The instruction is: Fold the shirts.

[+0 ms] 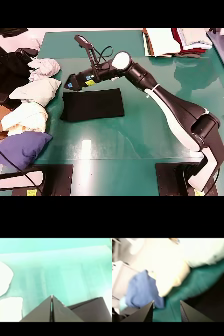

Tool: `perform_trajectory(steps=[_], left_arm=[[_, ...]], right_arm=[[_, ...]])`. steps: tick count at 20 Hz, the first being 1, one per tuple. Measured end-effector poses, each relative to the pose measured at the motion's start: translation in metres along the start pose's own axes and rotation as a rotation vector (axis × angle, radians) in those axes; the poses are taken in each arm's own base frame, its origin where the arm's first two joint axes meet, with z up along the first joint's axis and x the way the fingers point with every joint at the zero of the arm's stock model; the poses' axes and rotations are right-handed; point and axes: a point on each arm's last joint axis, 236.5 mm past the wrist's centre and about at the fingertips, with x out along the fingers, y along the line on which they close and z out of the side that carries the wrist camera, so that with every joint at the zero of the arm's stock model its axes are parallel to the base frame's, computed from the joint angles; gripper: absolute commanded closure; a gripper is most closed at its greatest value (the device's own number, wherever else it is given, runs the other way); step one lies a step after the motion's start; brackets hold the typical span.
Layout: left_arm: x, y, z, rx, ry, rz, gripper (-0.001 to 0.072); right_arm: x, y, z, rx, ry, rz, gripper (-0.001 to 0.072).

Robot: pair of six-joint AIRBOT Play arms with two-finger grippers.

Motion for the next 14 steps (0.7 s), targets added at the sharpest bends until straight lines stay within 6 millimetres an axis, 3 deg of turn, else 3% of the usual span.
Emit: perform_trajectory(steps=[3, 5, 7, 9, 12, 14], left_arm=[[-0.003, -0.011, -0.004, 0.009, 0.009, -0.013, 0.0683], [0.004, -0.026, -0.012, 0.020, 0.032, -0.040, 0.0683], [0.013, -0.039, -0.020, 0.035, 0.053, -0.064, 0.0682], [0.022, -0.056, -0.027, 0.057, 0.072, -0.097, 0.0682], [0.035, -0.073, -0.036, 0.082, 0.099, -0.131, 0.0683], [0.042, -0.082, -0.042, 0.093, 0.115, -0.149, 0.0682]], right_arm=[[-0.031, -0.054, -0.024, 0.073, 0.054, -0.116, 0.0340], [-0.068, -0.105, -0.052, 0.177, 0.091, -0.231, 0.0319], [-0.106, -0.151, -0.087, 0.304, 0.115, -0.334, 0.0138], [-0.138, -0.187, -0.125, 0.446, 0.124, -0.402, 0.0139], [-0.155, -0.219, -0.161, 0.615, 0.090, -0.431, 0.0142], [-0.148, -0.227, -0.174, 0.683, 0.072, -0.407, 0.0143]])
